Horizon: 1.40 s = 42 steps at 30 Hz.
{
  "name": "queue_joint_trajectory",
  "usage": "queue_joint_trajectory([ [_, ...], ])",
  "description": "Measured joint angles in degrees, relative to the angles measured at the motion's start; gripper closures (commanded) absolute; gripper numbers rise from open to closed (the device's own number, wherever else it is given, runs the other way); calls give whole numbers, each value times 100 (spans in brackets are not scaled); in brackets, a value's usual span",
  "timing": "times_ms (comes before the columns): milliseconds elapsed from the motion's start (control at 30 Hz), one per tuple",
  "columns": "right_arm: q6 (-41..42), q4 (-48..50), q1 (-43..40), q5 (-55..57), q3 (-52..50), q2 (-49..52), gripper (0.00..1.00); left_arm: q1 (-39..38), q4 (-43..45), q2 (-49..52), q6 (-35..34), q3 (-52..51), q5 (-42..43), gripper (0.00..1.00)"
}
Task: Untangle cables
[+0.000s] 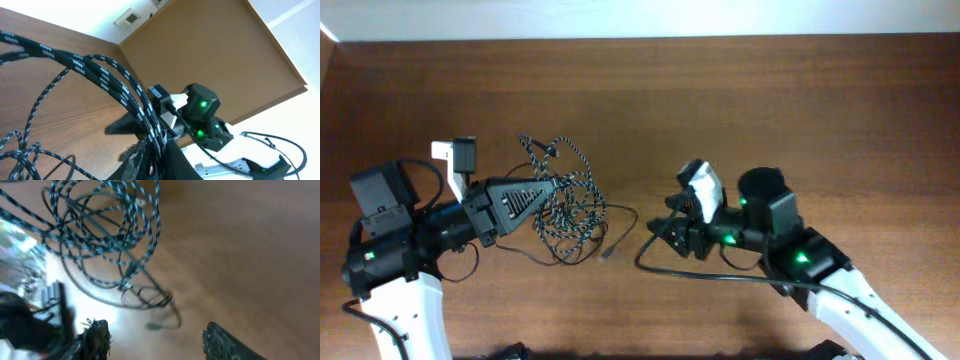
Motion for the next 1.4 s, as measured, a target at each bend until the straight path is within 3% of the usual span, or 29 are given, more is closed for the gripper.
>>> queue_joint_trajectory([
  [100, -734, 1200, 179, -118, -13, 1019, 47, 0, -24, 0, -151, 13, 17, 94],
  [200, -894, 1862, 184, -809, -24, 1460, 88, 0, -22, 0, -197, 20, 15, 96],
  [233, -970, 1971, 184, -942, -26, 1580, 96, 0, -24, 0, -212, 20, 13, 95],
  [367, -981, 2472, 168, -1086, -33, 1593, 96, 0, -205, 0, -225, 22, -186, 92],
  [433, -844, 2697, -306, -1137, -31, 1316, 96, -4, -531, -2, -238, 31, -1104, 89],
  [533, 85, 2745, -1572, -1180, -28, 302, 96, -11, -671, -7, -238, 33, -2251, 89],
  [567, 308, 2739, -1814, -1202, -28, 105, 96, -15, -669, -7, -238, 33, -2551, 83],
  [633, 887, 2715, -2369, -1322, -31, -387, 96, -26, -686, -11, -251, 33, -3495, 58],
  [667, 1014, 2710, -2511, -1434, -31, -542, 96, -33, -691, -11, -240, 35, -3788, 12],
  [700, 1097, 2706, -2601, -1591, -31, -699, 96, -33, -688, -11, -258, 35, -4089, 1],
  [933, 1639, 2677, -2638, -1840, -31, -964, 96, -33, -859, -11, -507, 35, -4535, 1],
  [1033, 2463, 3602, -2638, -1781, -68, -946, 96, -33, -894, -11, -610, -66, -4538, 1],
  [1100, 3209, 4339, -2636, -1119, -46, -935, 96, -33, -896, -13, -621, -280, -4435, 1],
  [1233, 3980, 4280, -2638, 328, -24, -538, 96, -33, -905, -15, -632, -776, -3440, 1],
  [1300, 4085, 3451, -2638, 717, 348, -212, 96, -33, -916, -17, -632, -778, -3307, 1],
  [1400, 3794, 1174, -2629, 1436, 1462, 197, 96, -33, -911, -22, -632, -782, -3254, 1],
])
